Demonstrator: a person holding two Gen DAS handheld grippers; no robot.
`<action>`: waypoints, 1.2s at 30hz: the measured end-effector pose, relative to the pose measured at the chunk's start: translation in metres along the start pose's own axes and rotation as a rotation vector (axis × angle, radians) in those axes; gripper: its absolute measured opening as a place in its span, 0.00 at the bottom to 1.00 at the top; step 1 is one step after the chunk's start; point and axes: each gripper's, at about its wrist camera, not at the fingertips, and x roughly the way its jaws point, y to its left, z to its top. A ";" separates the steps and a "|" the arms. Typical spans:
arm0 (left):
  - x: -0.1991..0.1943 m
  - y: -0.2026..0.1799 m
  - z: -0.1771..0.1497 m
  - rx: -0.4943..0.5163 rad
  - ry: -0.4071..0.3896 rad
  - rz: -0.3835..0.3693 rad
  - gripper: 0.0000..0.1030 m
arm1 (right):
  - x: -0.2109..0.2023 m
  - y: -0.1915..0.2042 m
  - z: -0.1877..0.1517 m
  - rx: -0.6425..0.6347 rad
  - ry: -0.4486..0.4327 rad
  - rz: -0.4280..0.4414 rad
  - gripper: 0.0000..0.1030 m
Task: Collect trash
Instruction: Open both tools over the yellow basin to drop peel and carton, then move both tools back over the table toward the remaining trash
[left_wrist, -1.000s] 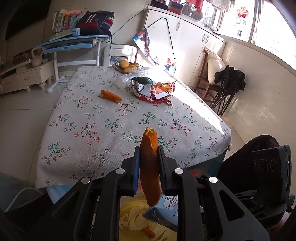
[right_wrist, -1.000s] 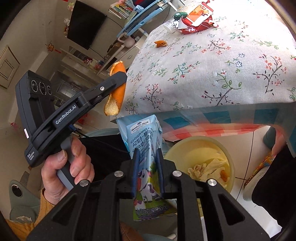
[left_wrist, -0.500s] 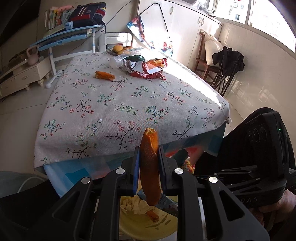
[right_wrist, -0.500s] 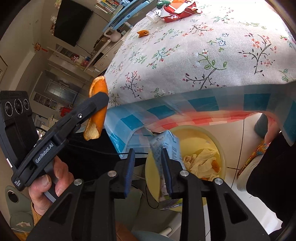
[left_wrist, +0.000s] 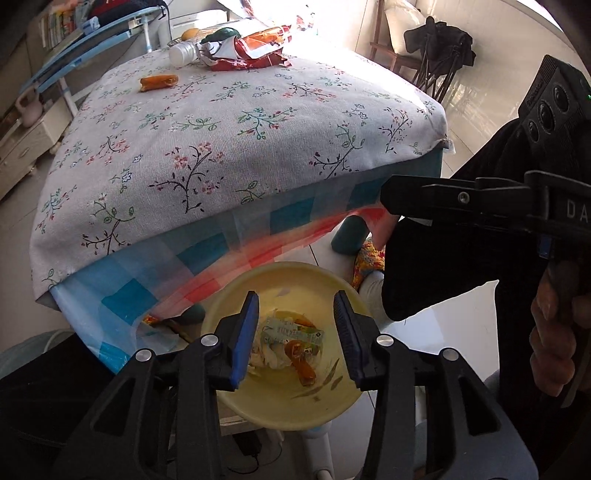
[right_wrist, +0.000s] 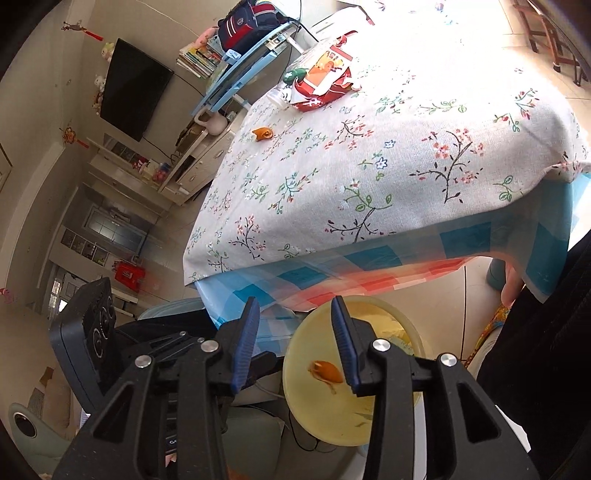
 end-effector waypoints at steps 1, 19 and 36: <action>-0.002 0.001 0.000 -0.006 -0.010 0.002 0.45 | 0.000 0.000 0.000 -0.001 -0.003 -0.002 0.41; -0.042 0.028 0.017 -0.142 -0.251 0.171 0.82 | -0.002 0.018 -0.002 -0.122 -0.043 -0.095 0.60; -0.052 0.063 0.046 -0.256 -0.307 0.130 0.84 | -0.013 0.037 0.018 -0.237 -0.131 -0.145 0.68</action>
